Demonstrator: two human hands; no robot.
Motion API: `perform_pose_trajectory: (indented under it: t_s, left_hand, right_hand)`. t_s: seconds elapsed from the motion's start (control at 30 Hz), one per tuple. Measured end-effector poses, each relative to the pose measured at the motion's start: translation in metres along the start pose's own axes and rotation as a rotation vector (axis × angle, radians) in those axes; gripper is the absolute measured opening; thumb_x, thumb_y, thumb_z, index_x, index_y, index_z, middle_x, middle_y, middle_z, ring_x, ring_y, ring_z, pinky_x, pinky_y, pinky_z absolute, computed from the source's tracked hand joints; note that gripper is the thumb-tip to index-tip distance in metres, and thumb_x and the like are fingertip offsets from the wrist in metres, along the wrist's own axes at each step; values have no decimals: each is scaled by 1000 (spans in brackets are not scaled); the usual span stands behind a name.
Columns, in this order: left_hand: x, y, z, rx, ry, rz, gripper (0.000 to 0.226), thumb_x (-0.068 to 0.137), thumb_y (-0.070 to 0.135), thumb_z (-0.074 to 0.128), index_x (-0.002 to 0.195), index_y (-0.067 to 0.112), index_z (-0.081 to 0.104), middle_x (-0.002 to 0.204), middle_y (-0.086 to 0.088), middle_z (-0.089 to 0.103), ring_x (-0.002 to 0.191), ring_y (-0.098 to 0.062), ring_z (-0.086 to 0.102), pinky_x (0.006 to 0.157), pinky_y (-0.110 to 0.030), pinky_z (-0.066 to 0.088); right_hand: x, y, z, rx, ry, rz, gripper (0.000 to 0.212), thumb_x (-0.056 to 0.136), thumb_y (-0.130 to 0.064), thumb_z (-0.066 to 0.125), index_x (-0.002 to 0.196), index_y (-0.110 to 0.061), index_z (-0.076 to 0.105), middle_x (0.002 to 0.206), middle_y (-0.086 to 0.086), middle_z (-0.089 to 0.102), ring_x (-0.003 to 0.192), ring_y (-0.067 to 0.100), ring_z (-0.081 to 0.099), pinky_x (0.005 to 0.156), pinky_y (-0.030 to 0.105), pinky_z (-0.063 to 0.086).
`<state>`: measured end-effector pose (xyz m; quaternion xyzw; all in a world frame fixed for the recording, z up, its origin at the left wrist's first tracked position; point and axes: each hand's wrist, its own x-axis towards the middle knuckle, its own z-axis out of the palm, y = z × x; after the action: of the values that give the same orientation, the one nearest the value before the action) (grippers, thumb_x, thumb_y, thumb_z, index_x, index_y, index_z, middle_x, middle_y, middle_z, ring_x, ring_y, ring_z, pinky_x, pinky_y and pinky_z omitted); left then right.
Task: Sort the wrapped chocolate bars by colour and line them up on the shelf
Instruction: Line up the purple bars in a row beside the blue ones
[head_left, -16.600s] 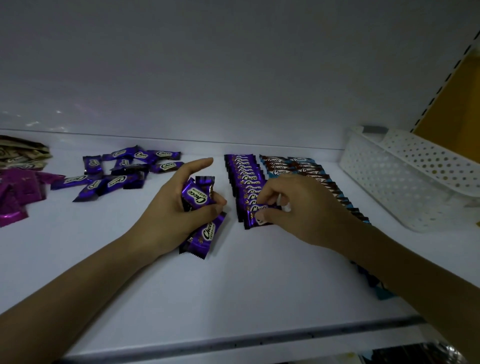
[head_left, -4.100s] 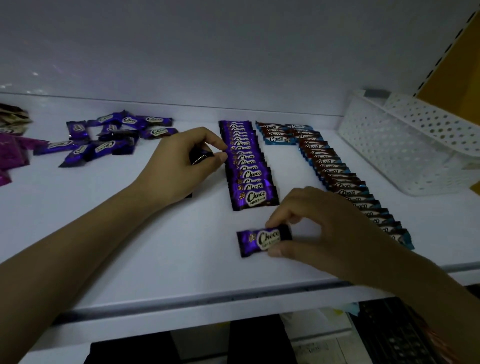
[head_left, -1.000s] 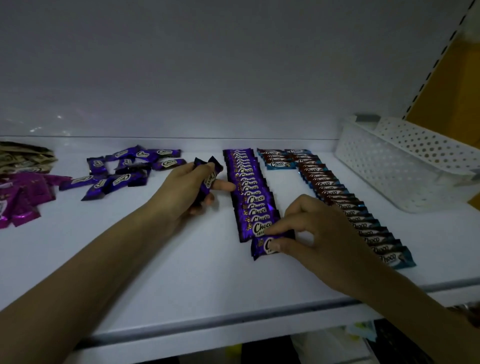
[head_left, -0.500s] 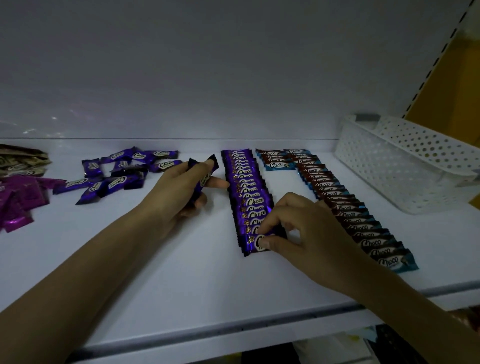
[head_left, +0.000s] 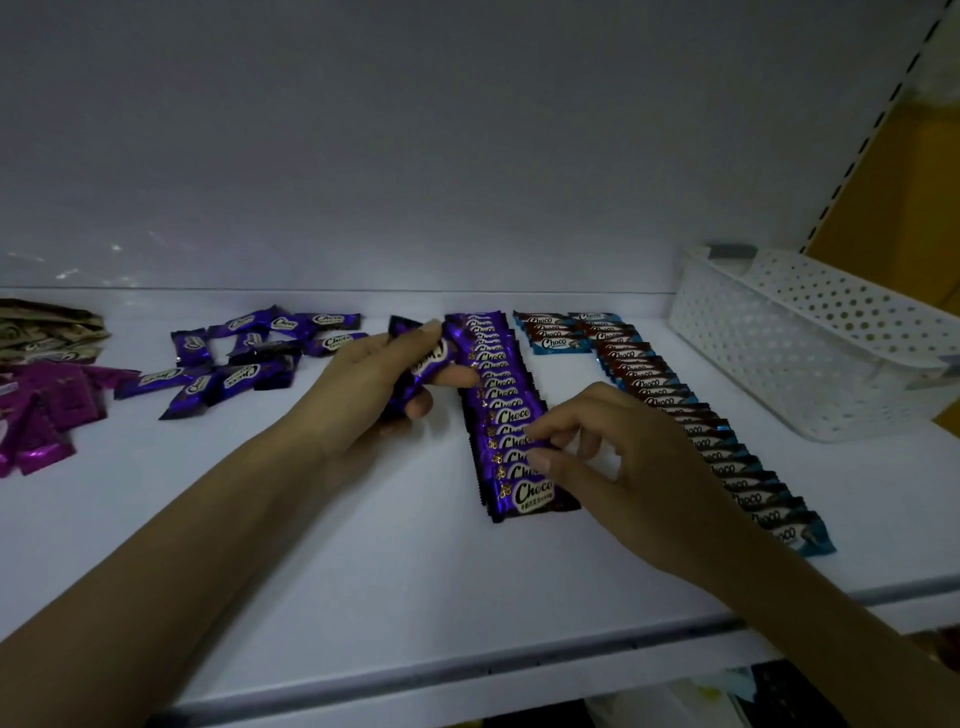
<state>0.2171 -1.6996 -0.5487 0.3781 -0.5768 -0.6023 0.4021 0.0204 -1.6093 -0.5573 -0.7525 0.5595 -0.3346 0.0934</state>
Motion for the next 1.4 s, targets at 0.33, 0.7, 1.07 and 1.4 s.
perform_pose_trajectory:
  t_s: [0.33,0.7,1.07,1.4]
  left_hand:
    - [-14,0,14,100,-286,192,29,80,42,50,55,31,62,48,8,54,37,-3,36,39,-13,29]
    - [-12,-6,14,95,-331,217,33,90,43,53,76,14,58,63,-2,64,39,-4,38,40,-12,30]
    - [5,-18,9,48,80,157,25,101,10,41,97,22,63,76,8,65,63,-5,65,52,-19,51]
    - [3,-18,7,239,163,452,5,93,11,57,97,11,58,91,10,74,94,-11,67,78,-19,52]
  right_hand:
    - [20,-23,-4,596,-51,163,9,84,-11,66,80,-19,65,73,5,70,62,11,65,59,18,52]
    - [19,-26,-3,761,-32,161,18,79,-12,70,73,-29,70,77,-2,74,71,11,70,61,17,53]
    - [-4,-5,-26,215,-263,11,18,76,-20,76,86,-34,69,76,-12,68,68,0,61,65,9,46]
    - [-12,-1,-18,-191,-279,-102,29,78,-47,56,96,-34,75,89,-16,66,85,-3,47,81,17,25]
